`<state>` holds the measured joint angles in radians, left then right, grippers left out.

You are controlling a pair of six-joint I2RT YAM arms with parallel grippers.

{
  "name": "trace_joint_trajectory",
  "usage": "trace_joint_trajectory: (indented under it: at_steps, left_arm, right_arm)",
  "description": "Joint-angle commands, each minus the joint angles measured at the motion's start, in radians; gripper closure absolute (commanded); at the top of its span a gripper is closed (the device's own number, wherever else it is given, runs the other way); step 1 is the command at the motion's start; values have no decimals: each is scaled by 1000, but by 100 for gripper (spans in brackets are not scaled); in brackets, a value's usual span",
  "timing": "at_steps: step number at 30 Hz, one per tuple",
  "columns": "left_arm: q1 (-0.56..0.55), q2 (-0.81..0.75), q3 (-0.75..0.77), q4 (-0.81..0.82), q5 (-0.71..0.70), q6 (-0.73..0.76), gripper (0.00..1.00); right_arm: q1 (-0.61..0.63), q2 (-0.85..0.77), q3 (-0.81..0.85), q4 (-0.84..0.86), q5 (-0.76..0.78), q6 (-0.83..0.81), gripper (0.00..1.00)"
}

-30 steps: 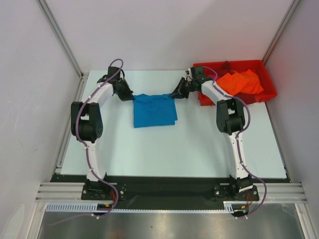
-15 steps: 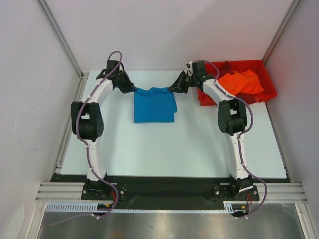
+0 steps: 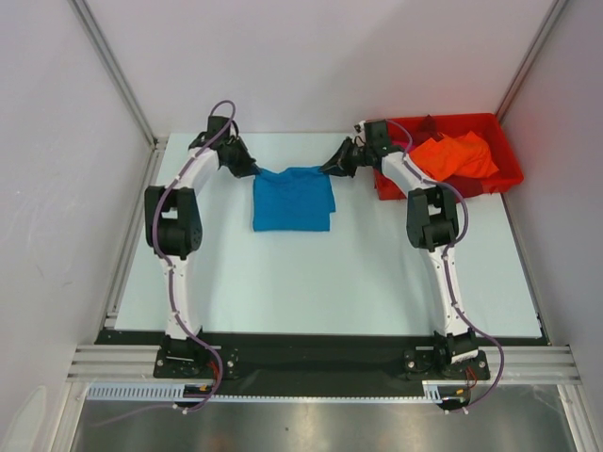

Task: Fold and stack the t-shirts
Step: Fold the tshirt

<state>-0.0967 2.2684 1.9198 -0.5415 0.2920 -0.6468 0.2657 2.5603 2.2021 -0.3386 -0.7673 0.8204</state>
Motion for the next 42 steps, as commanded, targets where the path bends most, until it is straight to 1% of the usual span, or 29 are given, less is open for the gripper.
trace_joint_trajectory:
  at_steps: [1, 3, 6, 7, 8, 9, 10, 11, 12, 13, 14, 15, 16, 18, 19, 20, 21, 22, 24, 26, 28, 30, 35, 37, 38, 39, 40, 41, 42]
  left_arm:
    - [6, -136, 1, 9, -13, 16, 100]
    - [6, -162, -2, -24, -16, 24, 100]
    - [6, -271, -56, -67, -19, 29, 100]
    - [5, -312, -132, -63, -24, 23, 100]
    - [2, -410, -178, -54, -27, 19, 100]
    - [-3, -458, -226, -51, -30, 13, 100]
    - [-8, -505, -317, -52, -34, 4, 100]
    - [-14, -564, -367, -61, -43, -4, 100]
    - [-26, -657, -416, -73, -45, -11, 100]
    - [-35, -715, -514, -86, -50, -25, 100]
    - [-43, -766, -568, -106, -54, -34, 100]
    - [-54, -881, -623, -113, -63, -45, 100]
    - [-82, -938, -737, -117, -73, -68, 100]
    - [-116, -1053, -847, -123, -83, -96, 100]
    - [-151, -1151, -948, -133, -88, -134, 100]
    - [-169, -1206, -999, -150, -90, -155, 100]
    - [-202, -1254, -1049, -153, -88, -177, 100]
    - [-221, -1349, -1149, -152, -86, -221, 99]
    - [-250, -1432, -1241, -141, -76, -260, 100]
    - [-264, -1539, -1347, -162, -76, -312, 99]
    - [-265, -1590, -1428, -192, -88, -352, 100]
    - [-265, -1647, -1478, -213, -87, -379, 100]
    - [-268, -1682, -1584, -203, -38, -450, 99]
    - [-284, -1676, -1598, -213, -40, -461, 88]
    - [-288, -1676, -1598, -216, -40, -459, 77]
    - [-294, -1676, -1598, -219, -40, -455, 60]
    - [-297, -1675, -1587, -230, -42, -438, 54]
    - [-298, -1673, -1579, -242, -39, -430, 45]
    - [-298, -1673, -1570, -256, -39, -410, 43]
  right_arm:
    - [-5, -86, 24, -5, -24, 5, 94]
    - [-2, -126, 10, -23, -24, -6, 95]
    - [9, -217, -41, -89, -14, -55, 97]
    - [21, -254, -95, -124, -9, -67, 97]
    - [26, -287, -126, -135, -7, -84, 97]
    - [32, -322, -171, -146, -1, -86, 97]
    - [47, -407, -215, -146, 0, -90, 97]
    - [53, -448, -310, -149, 2, -93, 97]
    - [62, -495, -356, -155, 9, -104, 96]
    - [72, -570, -401, -177, 17, -109, 96]
    - [87, -613, -494, -184, 20, -113, 96]
    - [98, -652, -531, -195, 22, -118, 96]
    - [107, -731, -580, -223, 31, -139, 96]
    - [139, -802, -718, -243, 52, -153, 95]
    - [147, -846, -767, -252, 56, -152, 95]
    - [153, -920, -815, -249, 62, -145, 95]
    - [165, -960, -932, -240, 66, -136, 94]
    - [168, -995, -982, -209, 60, -110, 94]
    - [196, -1084, -1071, -211, 66, -98, 95]
    - [216, -1138, -1188, -169, 82, -81, 93]
    - [213, -1167, -1295, -134, 69, -81, 92]
    - [213, -1169, -1343, -131, 78, -118, 92]
    - [210, -1151, -1435, -116, 86, -179, 92]
    - [213, -1135, -1455, -120, 83, -190, 92]
    - [216, -1138, -1475, -116, 82, -190, 91]
    - [221, -1141, -1489, -112, 80, -187, 87]
    - [225, -1144, -1496, -112, 82, -187, 82]
    - [234, -1146, -1510, -119, 82, -190, 75]
    - [236, -1144, -1512, -146, 80, -197, 69]
